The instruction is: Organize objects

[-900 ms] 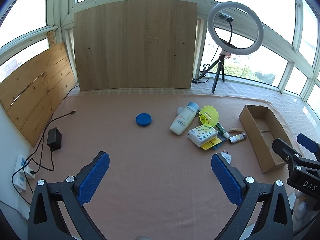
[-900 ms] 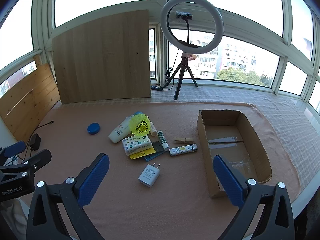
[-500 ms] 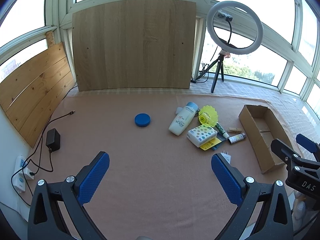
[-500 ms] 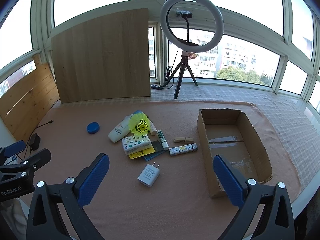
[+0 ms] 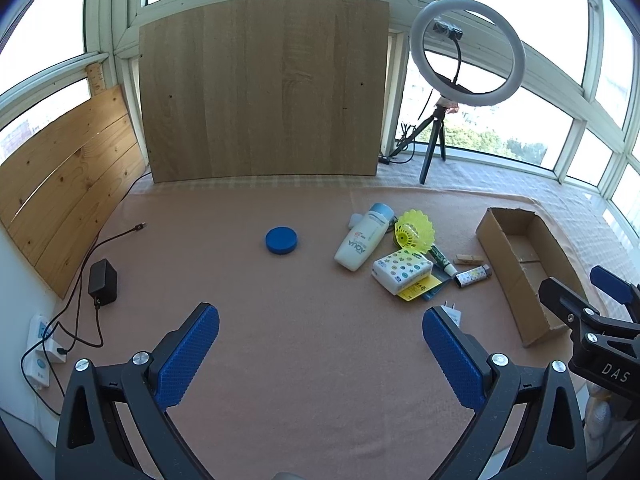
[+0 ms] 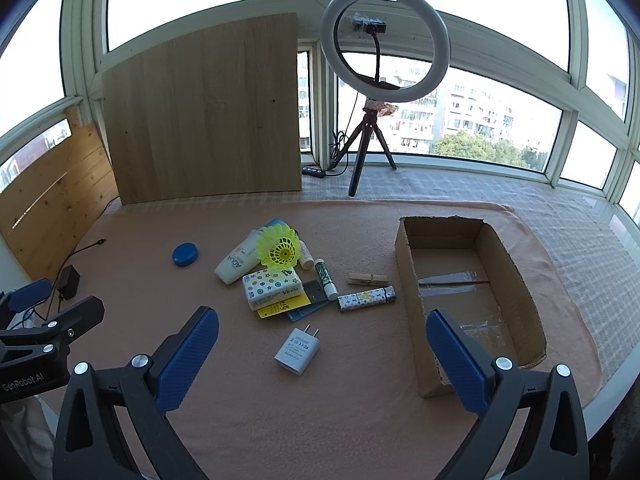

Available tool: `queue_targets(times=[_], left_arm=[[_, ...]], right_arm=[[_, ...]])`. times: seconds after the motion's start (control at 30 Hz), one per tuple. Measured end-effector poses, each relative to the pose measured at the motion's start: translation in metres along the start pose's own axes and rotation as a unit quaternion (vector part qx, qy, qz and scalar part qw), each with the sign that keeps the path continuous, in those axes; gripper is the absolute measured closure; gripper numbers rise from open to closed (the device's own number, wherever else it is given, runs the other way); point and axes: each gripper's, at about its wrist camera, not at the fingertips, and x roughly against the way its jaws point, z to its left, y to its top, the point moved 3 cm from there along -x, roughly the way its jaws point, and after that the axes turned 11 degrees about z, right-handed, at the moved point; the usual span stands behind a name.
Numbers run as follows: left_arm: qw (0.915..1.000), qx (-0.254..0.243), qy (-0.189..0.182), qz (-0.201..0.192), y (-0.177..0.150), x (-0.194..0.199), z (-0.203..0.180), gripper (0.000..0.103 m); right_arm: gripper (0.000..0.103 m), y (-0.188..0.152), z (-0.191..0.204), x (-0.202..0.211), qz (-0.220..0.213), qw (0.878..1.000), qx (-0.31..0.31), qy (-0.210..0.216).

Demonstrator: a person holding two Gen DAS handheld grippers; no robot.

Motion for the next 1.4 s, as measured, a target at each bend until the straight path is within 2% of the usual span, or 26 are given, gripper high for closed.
queue_targets(times=[1.4], left_arm=[[1.0,-0.002,0.0,0.003,-0.0028,-0.0079,-0.0066,0.0]], right_arm=[[0.001,-0.0008,0.0044,-0.0038,0.013,1.0,-0.002,0.006]])
